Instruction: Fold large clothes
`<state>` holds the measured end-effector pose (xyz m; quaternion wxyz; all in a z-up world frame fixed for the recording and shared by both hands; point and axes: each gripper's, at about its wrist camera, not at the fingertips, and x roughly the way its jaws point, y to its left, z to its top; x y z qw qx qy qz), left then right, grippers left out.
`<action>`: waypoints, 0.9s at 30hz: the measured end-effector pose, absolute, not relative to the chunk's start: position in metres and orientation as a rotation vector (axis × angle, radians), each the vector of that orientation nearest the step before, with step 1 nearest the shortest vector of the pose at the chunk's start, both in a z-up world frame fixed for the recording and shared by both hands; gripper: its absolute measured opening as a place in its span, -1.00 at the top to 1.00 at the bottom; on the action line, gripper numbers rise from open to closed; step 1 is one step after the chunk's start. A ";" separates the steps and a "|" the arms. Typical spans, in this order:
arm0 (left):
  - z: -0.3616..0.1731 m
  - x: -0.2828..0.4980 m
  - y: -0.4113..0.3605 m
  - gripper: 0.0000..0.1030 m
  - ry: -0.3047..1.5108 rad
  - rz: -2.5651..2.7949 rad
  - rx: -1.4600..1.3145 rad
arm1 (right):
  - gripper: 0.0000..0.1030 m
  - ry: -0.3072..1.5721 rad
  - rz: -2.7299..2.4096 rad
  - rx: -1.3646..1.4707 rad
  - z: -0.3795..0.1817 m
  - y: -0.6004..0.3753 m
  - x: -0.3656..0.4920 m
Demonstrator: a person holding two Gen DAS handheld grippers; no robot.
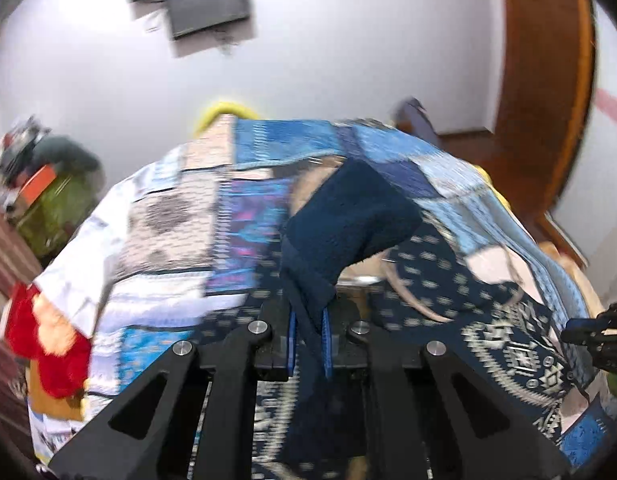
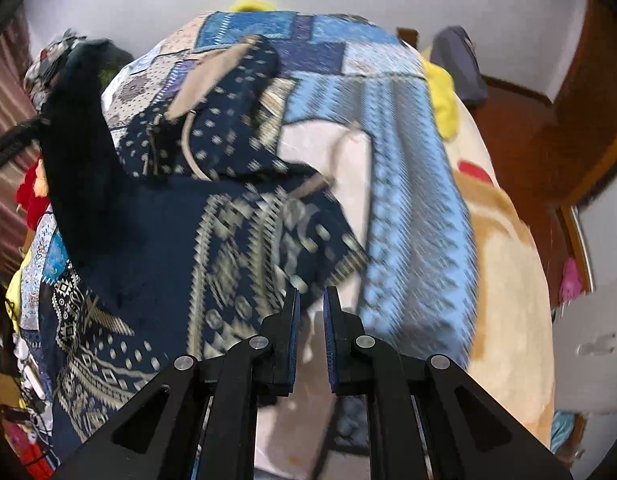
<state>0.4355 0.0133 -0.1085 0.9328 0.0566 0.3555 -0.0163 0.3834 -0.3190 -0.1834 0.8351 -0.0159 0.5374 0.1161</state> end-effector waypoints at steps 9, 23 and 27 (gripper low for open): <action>-0.172 0.422 0.112 0.81 0.844 0.024 -0.045 | 0.85 1.159 0.236 -0.192 -0.213 -0.256 0.412; -0.297 0.375 0.160 0.45 1.110 0.092 -0.173 | 0.84 1.073 0.069 -0.446 -0.234 -0.244 0.394; -0.296 0.359 0.168 0.39 1.126 0.056 -0.194 | 0.84 1.098 0.089 -0.358 -0.234 -0.263 0.397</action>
